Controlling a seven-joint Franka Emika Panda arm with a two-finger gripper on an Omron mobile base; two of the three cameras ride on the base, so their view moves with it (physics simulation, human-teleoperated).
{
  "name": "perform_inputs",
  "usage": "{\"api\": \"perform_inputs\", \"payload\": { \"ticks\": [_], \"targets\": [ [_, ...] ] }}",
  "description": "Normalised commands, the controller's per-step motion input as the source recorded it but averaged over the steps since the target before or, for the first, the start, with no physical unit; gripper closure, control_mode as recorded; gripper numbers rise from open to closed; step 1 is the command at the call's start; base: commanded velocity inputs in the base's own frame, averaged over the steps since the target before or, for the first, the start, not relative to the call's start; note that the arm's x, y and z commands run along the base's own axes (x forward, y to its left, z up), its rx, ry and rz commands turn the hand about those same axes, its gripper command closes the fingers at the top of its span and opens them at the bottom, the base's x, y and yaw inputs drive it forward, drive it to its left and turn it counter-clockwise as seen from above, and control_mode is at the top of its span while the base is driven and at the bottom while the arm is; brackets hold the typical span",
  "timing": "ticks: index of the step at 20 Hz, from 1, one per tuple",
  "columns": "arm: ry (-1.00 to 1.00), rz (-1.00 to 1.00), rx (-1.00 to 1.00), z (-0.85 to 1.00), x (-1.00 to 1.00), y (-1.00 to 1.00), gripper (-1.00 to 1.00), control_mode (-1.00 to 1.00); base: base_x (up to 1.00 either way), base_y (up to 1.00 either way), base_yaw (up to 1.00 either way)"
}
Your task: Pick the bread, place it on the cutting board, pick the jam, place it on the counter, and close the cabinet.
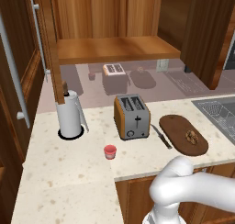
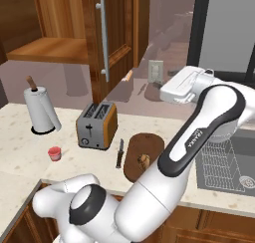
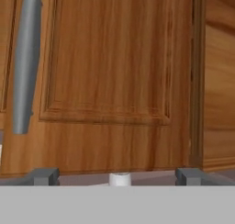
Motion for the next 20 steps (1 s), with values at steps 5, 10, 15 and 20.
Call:
{"api": "perform_inputs", "payload": {
  "ticks": [5,10,15,20],
  "targets": [
    [0.0,0.05,0.0,0.0,-0.04,0.08,-1.0,-1.0,0.0,0.0,0.0],
    [0.0,0.07,0.0,0.13,-0.1,0.03,-1.0,-1.0,0.0,0.0,0.0],
    [0.0,0.07,0.0,0.19,-0.04,0.03,-1.0,-1.0,0.0,0.0,0.0],
    [0.0,0.06,0.0,0.09,0.0,0.05,-1.0,-1.0,0.0,0.0,0.0]
  ]
}}
